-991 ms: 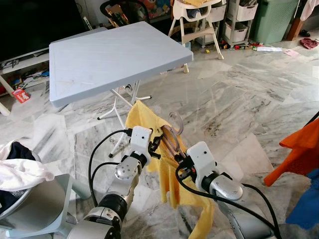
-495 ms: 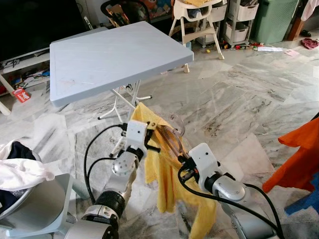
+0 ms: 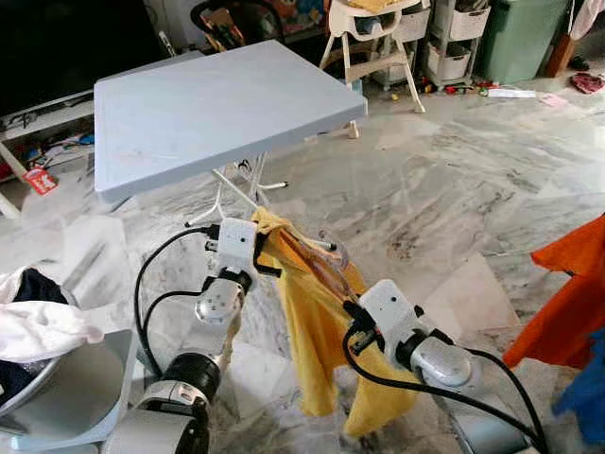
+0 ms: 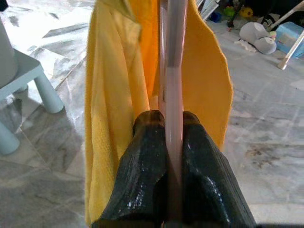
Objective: Hang hanger
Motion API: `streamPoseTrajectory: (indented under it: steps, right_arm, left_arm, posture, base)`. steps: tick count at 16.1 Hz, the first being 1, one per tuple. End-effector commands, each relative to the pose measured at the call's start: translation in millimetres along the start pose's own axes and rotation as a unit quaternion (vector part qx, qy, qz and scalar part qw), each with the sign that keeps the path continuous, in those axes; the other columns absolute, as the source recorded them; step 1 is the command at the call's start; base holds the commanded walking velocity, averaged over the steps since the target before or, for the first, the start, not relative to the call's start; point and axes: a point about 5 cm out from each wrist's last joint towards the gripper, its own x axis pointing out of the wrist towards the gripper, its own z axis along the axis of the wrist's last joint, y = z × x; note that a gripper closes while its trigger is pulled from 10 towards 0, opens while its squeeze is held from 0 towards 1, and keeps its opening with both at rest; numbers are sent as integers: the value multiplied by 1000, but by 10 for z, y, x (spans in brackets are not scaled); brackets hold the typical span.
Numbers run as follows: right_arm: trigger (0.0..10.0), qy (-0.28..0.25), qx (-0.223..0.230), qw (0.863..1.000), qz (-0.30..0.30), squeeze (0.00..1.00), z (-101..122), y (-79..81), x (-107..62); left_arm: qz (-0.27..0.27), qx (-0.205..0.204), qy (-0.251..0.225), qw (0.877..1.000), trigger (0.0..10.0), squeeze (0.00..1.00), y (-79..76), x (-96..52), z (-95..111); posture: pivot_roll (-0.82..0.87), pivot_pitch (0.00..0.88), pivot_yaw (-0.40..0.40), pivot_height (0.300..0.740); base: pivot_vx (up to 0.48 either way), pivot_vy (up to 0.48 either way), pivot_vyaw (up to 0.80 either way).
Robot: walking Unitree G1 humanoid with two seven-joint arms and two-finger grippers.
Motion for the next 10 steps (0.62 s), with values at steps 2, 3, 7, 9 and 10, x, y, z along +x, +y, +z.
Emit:
streamPoseTrajectory:
  steps: [2, 3, 7, 9, 10]
  right_arm:
    - [10000, 10, -7, 1000, 0, 0, -89, -67, -76]
    - [10000, 38, -32, 999, 7, 0, -209, -102, -122]
    - [10000, 62, -59, 996, 27, 0, -391, -165, -235]
    - [10000, 87, -93, 992, 25, 0, -510, -276, -305]
    - [10000, 106, -122, 987, 21, 0, -585, -327, -326]
  left_arm:
    - [54, 8, -12, 998, 0, 0, 270, 61, 134]
    - [57, 12, -13, 998, 0, 0, 305, 73, 157]
    - [75, 21, -6, 997, 0, 0, 412, 83, 176]
    - [79, 29, -3, 996, 0, 0, 447, 81, 178]
    - [75, 33, -3, 997, 0, 0, 439, 79, 174]
  posture:
    - [-202, 0, 137, 740]
    - [-204, 0, 137, 740]
    - [-201, 0, 137, 740]
    - [-200, 0, 138, 740]
    - [-199, 0, 139, 740]
  base:
    - [0, 0, 0]
    - [0, 0, 0]
    - [0, 0, 0]
    - [0, 0, 0]
    - [0, 0, 0]
